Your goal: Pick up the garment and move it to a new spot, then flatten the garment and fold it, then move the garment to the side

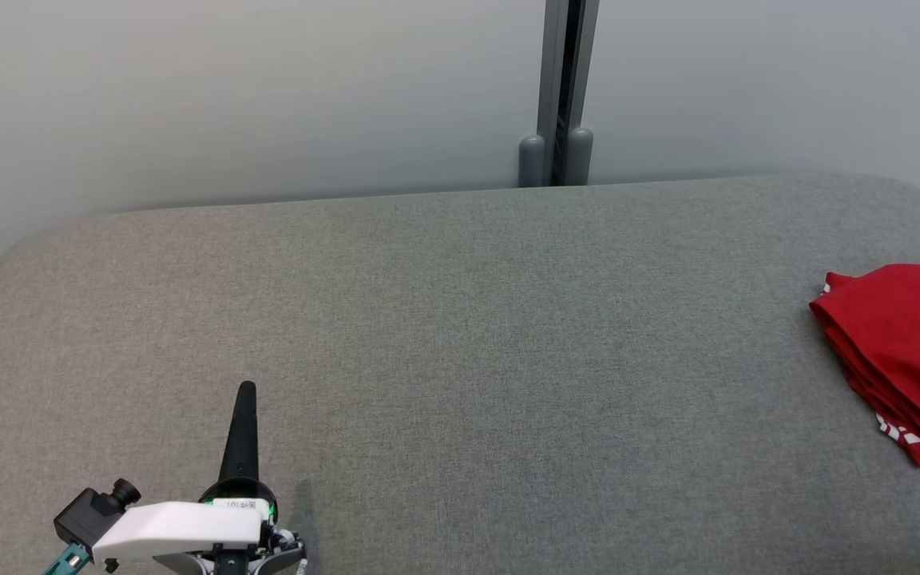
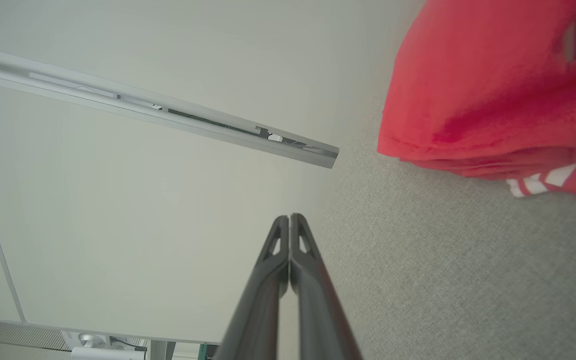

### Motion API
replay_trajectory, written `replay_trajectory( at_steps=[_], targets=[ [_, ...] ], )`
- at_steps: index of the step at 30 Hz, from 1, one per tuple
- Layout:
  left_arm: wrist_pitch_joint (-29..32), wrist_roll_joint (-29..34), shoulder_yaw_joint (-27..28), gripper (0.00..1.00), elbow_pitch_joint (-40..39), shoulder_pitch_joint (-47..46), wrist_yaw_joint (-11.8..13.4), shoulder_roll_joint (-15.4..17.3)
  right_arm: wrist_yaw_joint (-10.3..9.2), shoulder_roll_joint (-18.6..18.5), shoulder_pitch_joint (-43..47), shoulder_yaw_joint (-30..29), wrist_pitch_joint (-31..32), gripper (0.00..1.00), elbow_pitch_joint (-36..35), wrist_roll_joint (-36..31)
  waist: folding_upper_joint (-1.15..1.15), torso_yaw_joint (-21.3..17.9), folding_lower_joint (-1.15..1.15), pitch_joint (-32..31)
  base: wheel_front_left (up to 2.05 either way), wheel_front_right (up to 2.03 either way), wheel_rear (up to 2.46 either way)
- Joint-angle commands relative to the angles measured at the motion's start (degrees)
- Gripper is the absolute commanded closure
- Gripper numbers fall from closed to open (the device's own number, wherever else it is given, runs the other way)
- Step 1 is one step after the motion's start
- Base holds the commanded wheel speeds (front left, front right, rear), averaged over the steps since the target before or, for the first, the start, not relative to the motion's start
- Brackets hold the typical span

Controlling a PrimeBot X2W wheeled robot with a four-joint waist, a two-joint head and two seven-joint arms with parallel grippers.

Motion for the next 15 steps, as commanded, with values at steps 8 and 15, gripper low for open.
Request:
replay_trajectory(
  at_steps=[8, 15],
  targets=[
    [-0.5, -3.6, 0.0, 1.00, 0.4, -1.8, -1.4, -0.7, 0.02, -0.9, -1.8, -1.5, 2.1, 1.00, 1.1, 4.8, 0.00, 0.1, 0.00, 0.1, 0.00, 0.00, 0.00],
    [-0.5, -6.2, 0.0, 1.00, 0.9, -2.0, -2.0, -1.4, 0.02, -1.1, -2.5, -2.4, 3.4, 1.00, 2.0, 7.9, 0.00, 0.1, 0.00, 0.2, 0.00, 0.00, 0.00]
  ],
)
